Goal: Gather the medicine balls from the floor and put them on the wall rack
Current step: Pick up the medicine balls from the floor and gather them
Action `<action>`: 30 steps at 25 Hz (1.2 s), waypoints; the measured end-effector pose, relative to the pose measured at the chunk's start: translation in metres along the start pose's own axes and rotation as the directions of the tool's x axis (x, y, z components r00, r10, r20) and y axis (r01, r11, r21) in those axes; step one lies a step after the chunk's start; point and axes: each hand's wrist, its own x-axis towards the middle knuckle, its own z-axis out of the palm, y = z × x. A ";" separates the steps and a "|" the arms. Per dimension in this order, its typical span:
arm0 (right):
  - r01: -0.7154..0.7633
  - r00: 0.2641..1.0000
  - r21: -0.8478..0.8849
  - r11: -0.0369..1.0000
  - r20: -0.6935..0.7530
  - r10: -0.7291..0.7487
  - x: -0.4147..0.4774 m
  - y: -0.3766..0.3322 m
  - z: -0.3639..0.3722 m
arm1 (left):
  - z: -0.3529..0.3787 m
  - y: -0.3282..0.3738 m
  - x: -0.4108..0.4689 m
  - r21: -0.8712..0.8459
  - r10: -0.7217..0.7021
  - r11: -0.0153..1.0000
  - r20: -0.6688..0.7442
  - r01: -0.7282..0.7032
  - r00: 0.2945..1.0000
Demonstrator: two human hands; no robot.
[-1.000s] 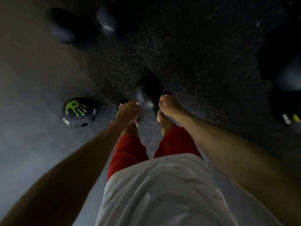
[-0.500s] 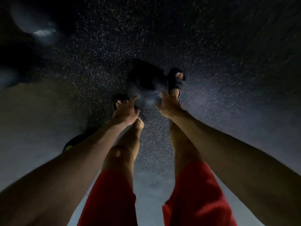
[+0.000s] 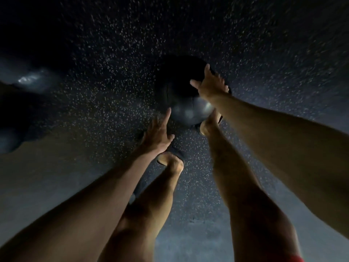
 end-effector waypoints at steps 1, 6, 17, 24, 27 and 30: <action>-0.019 0.999 0.059 0.998 -0.043 0.022 0.019 -0.003 -0.016 | -0.007 0.014 0.011 0.003 0.020 1.000 -0.010 -0.020 1.000; 0.082 0.983 0.213 0.974 -0.181 -0.043 0.041 0.007 -0.059 | -0.057 0.078 0.070 0.157 0.151 0.978 -0.077 -0.138 0.986; 0.138 0.990 0.248 0.959 -0.018 -0.137 0.039 0.041 -0.067 | -0.181 0.205 0.183 0.033 -0.065 0.996 -0.292 0.078 0.954; -0.036 0.999 0.325 0.945 0.018 0.031 0.116 0.010 -0.174 | -0.139 0.224 0.140 0.167 0.171 0.980 -0.409 -0.111 0.896; -0.020 1.000 0.412 0.911 0.030 0.008 0.149 -0.004 -0.222 | -0.138 0.242 0.147 0.205 0.148 0.976 -0.347 -0.080 0.926; 0.084 0.996 0.453 0.887 -0.075 -0.056 0.152 -0.006 -0.241 | -0.170 0.265 0.172 0.323 0.122 0.946 -0.339 -0.006 0.933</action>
